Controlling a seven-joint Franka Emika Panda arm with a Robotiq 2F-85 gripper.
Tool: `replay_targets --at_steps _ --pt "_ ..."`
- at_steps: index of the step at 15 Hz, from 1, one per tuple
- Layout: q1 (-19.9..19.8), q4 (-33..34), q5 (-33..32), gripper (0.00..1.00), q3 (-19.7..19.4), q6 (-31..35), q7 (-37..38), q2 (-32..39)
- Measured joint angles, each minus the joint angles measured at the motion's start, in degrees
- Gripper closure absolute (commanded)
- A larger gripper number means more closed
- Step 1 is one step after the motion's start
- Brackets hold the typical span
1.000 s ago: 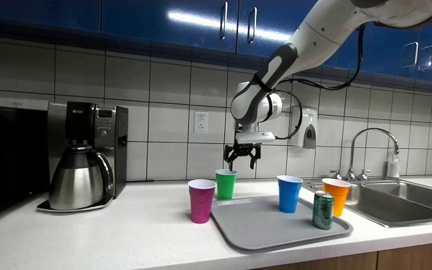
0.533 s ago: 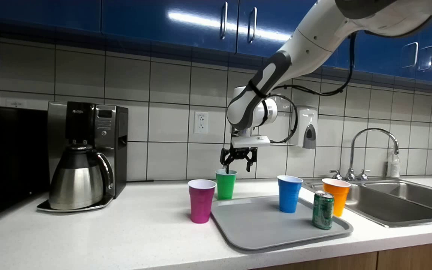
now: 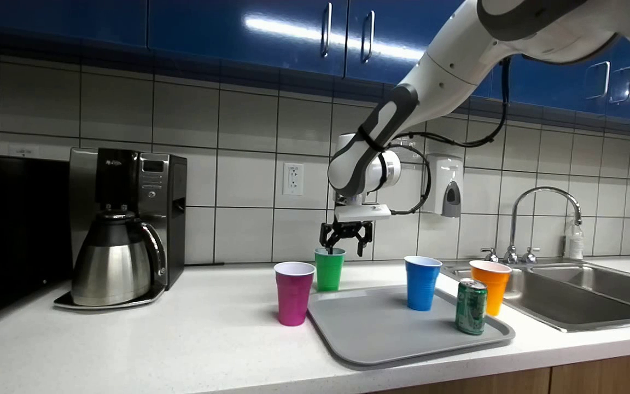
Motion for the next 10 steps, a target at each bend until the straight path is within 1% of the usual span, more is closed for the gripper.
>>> replay_targets --at_steps 4,7,8,9,10 --pt "0.01 0.47 0.00 0.67 -0.01 0.12 0.00 0.51" --pt "0.03 0.56 0.00 0.88 -0.01 0.39 0.01 0.70" --pt "0.03 0.56 0.00 0.97 -0.01 0.48 0.01 0.71" --pt "0.03 0.56 0.00 1.00 -0.01 0.59 0.01 0.71" --pt "0.03 0.56 0.00 1.00 -0.02 0.73 0.01 0.71"
